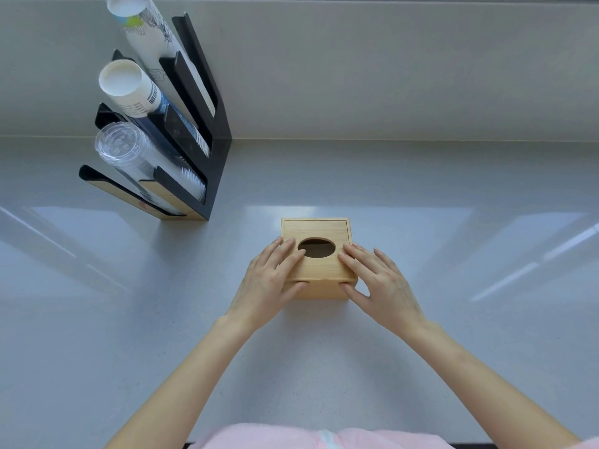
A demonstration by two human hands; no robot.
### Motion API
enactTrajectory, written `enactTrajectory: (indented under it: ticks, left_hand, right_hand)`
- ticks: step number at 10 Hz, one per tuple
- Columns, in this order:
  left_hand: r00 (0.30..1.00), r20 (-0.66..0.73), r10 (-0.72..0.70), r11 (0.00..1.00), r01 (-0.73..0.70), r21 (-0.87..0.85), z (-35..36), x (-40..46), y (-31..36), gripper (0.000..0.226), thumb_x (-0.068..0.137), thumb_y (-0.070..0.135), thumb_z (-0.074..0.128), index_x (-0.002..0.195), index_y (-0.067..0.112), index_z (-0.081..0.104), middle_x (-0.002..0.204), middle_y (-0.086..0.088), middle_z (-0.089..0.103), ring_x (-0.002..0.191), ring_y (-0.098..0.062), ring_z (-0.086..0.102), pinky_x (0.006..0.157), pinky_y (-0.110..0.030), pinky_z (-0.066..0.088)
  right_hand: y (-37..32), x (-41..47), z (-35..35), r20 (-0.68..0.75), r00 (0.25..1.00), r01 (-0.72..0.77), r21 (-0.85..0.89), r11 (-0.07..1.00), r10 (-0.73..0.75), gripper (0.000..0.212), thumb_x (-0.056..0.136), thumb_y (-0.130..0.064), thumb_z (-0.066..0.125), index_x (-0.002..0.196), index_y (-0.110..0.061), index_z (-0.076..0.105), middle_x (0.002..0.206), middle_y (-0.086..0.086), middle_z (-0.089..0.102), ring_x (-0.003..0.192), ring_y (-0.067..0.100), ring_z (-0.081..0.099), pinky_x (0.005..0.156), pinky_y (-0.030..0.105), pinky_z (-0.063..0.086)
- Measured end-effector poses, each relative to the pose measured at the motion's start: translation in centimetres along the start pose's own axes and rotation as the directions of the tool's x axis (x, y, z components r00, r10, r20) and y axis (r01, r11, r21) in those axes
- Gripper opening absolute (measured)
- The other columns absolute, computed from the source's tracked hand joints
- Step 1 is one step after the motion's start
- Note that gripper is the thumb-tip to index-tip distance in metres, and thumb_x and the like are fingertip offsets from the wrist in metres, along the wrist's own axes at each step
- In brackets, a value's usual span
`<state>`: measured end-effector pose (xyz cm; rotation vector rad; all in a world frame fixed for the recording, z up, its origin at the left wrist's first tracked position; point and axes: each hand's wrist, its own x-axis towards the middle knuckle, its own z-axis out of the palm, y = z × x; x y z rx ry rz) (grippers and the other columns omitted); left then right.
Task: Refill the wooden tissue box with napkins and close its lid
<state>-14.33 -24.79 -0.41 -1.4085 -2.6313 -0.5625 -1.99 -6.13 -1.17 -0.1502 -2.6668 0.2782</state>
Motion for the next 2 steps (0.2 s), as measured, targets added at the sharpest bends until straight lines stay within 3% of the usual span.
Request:
enactTrajectory:
  ticks: [2]
  left_hand:
    - [0.996,0.059,-0.066,0.990,0.073,-0.119,-1.24,0.56,0.65,0.068,0.080,0.052,0.031,0.135,0.013,0.044,0.146,-0.006,0.041,0.139,-0.023,0.031,0.109,-0.039,0.028]
  right_hand:
    - [-0.74,1.13,-0.88,0.028,0.998,-0.049,0.012,0.999,0.049,0.052,0.082,-0.044,0.043,0.118,-0.014,0.064,0.125,0.003,0.066,0.121,0.022,0.057,0.107,0.032,0.022]
